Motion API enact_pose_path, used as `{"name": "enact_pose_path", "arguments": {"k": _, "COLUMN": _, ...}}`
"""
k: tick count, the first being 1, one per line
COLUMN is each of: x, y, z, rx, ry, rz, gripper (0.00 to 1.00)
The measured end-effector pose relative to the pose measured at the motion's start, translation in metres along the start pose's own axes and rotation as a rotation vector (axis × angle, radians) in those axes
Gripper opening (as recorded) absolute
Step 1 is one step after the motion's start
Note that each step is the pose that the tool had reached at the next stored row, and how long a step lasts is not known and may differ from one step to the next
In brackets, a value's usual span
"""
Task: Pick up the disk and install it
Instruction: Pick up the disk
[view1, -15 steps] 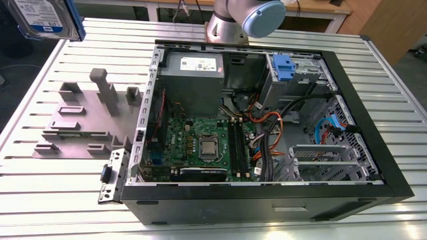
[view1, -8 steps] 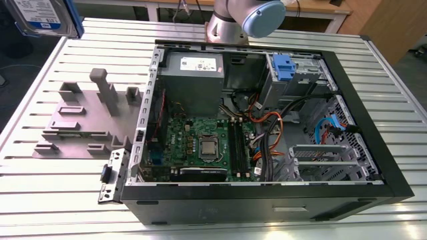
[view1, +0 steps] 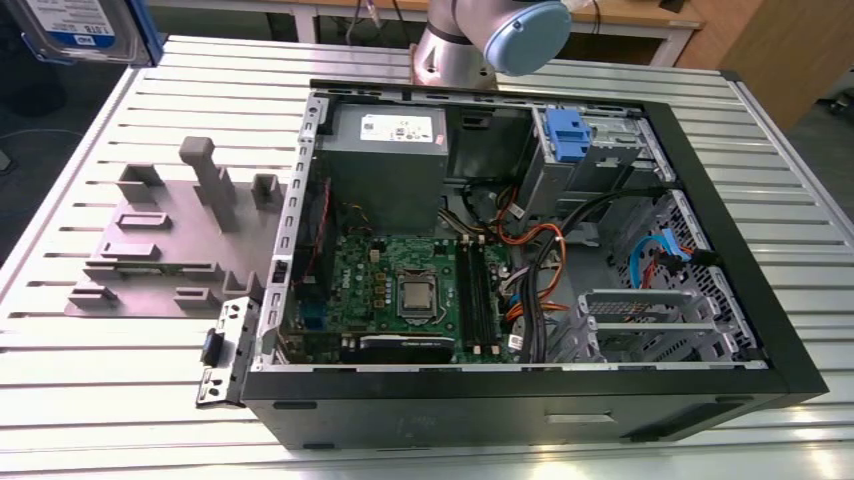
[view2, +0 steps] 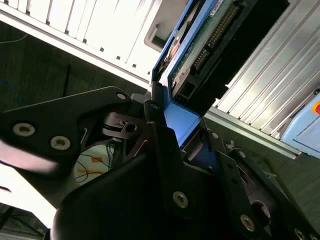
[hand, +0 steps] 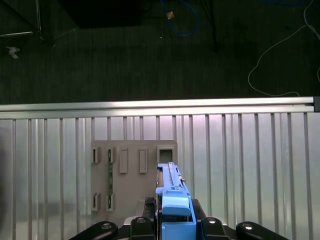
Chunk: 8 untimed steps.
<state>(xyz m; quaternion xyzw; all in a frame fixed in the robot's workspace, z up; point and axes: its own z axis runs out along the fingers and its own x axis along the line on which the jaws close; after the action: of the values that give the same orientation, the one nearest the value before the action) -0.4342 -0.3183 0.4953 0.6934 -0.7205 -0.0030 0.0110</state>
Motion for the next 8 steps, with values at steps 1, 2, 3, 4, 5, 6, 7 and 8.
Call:
{"name": "enact_pose_path", "arguments": {"k": 1, "x": 0.0000, "y": 0.0000, "z": -0.0017, "rx": 0.0001, "ry": 0.0000, "rz": 0.000, "gripper": 0.37}}
{"name": "enact_pose_path", "arguments": {"k": 2, "x": 0.0000, "y": 0.0001, "z": -0.0032, "rx": 0.0001, "ry": 0.0001, "rz": 0.000, "gripper": 0.37}}
{"name": "enact_pose_path", "arguments": {"k": 3, "x": 0.0001, "y": 0.0001, "z": -0.0040, "rx": 0.0003, "ry": 0.0001, "rz": 0.000, "gripper": 0.37}}
{"name": "enact_pose_path", "arguments": {"k": 4, "x": 0.0001, "y": 0.0003, "z": -0.0044, "rx": 0.0005, "ry": 0.0001, "rz": 0.000, "gripper": 0.37}}
{"name": "enact_pose_path", "arguments": {"k": 5, "x": 0.0001, "y": 0.0003, "z": -0.0044, "rx": 0.0006, "ry": 0.0001, "rz": 0.000, "gripper": 0.37}}
{"name": "enact_pose_path", "arguments": {"k": 6, "x": 0.0005, "y": 0.0003, "z": -0.0045, "rx": 0.0007, "ry": 0.0000, "rz": 0.000, "gripper": 0.37}}
{"name": "enact_pose_path", "arguments": {"k": 7, "x": 0.0023, "y": 0.0003, "z": -0.0045, "rx": 0.0008, "ry": 0.0001, "rz": 0.000, "gripper": 0.37}}
{"name": "enact_pose_path", "arguments": {"k": 8, "x": 0.0050, "y": 0.0002, "z": -0.0046, "rx": 0.0007, "ry": 0.0002, "rz": 0.000, "gripper": 0.37}}
